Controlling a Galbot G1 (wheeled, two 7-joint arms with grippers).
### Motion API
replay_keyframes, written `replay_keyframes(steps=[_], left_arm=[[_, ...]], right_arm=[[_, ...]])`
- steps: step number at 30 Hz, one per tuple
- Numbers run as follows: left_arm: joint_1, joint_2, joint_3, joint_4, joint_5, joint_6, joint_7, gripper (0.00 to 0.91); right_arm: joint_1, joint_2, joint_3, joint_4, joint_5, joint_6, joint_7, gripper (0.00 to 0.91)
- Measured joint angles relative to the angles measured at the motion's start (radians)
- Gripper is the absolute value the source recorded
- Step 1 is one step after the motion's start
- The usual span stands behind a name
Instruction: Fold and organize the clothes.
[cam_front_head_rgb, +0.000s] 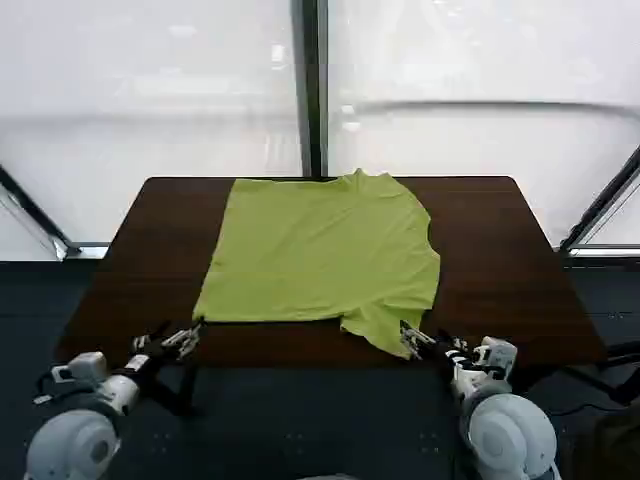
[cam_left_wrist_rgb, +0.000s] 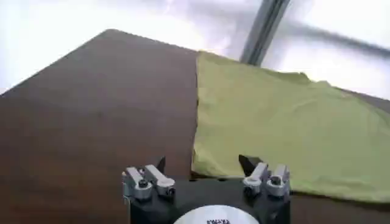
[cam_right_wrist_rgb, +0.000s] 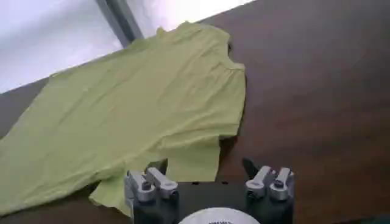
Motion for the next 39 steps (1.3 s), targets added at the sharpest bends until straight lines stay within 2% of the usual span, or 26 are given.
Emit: replay_keyframes(steps=[12,13,14,16,18,20,21,22,23,24,26,27,32,39], left_arm=[[-0.043,-0.026,0.021,0.05,0.003,-0.012,-0.004,0.878],[-0.046,-0.027,0.024,0.054,0.005,-0.012,-0.004,0.858],[-0.05,-0.029,0.025,0.056,0.005,-0.012,-0.004,0.829],[-0.052,-0.03,0.027,0.063,0.007,-0.016,-0.003,0.8],[-0.056,-0.032,0.03,0.071,0.013,-0.022,-0.002,0.78],[-0.061,-0.036,0.033,0.078,0.018,-0.026,-0.001,0.761],[-0.062,-0.039,0.034,0.079,0.018,-0.028,0.0,0.731],[-0.062,-0.042,0.036,0.079,0.02,-0.03,0.0,0.692],[-0.063,-0.048,0.046,0.079,0.025,-0.034,0.001,0.527],[-0.063,-0.052,0.049,0.079,0.03,-0.036,0.002,0.176],[-0.065,-0.058,0.055,0.08,0.035,-0.036,0.004,0.127],[-0.066,-0.06,0.057,0.081,0.041,-0.037,0.004,0.02],[-0.058,-0.067,0.051,0.076,0.051,-0.041,0.003,0.0],[0.012,-0.06,0.021,0.005,0.066,-0.043,-0.001,0.0]], right_arm=[[0.015,0.016,-0.054,-0.038,-0.069,0.0,-0.012,0.868],[0.015,0.015,-0.054,-0.04,-0.069,0.0,-0.012,0.692],[0.014,0.015,-0.053,-0.042,-0.069,0.001,-0.013,0.653],[0.014,0.015,-0.051,-0.044,-0.069,0.001,-0.014,0.517],[0.014,0.014,-0.051,-0.044,-0.068,0.0,-0.014,0.429],[0.012,0.014,-0.051,-0.045,-0.068,0.0,-0.016,0.4],[0.011,0.014,-0.05,-0.045,-0.068,0.0,-0.017,0.38],[0.011,0.014,-0.049,-0.046,-0.068,0.0,-0.018,0.283],[0.01,0.014,-0.049,-0.046,-0.068,0.0,-0.018,0.117],[0.009,0.014,-0.049,-0.044,-0.068,0.0,-0.02,0.059],[0.001,0.012,-0.047,-0.034,-0.067,0.0,-0.029,0.02],[-0.005,0.009,-0.045,-0.027,-0.067,0.0,-0.032,0.0],[-0.061,-0.017,-0.02,0.034,-0.072,0.0,-0.035,0.0],[-0.167,-0.042,0.009,0.127,-0.076,0.0,-0.032,0.0]])
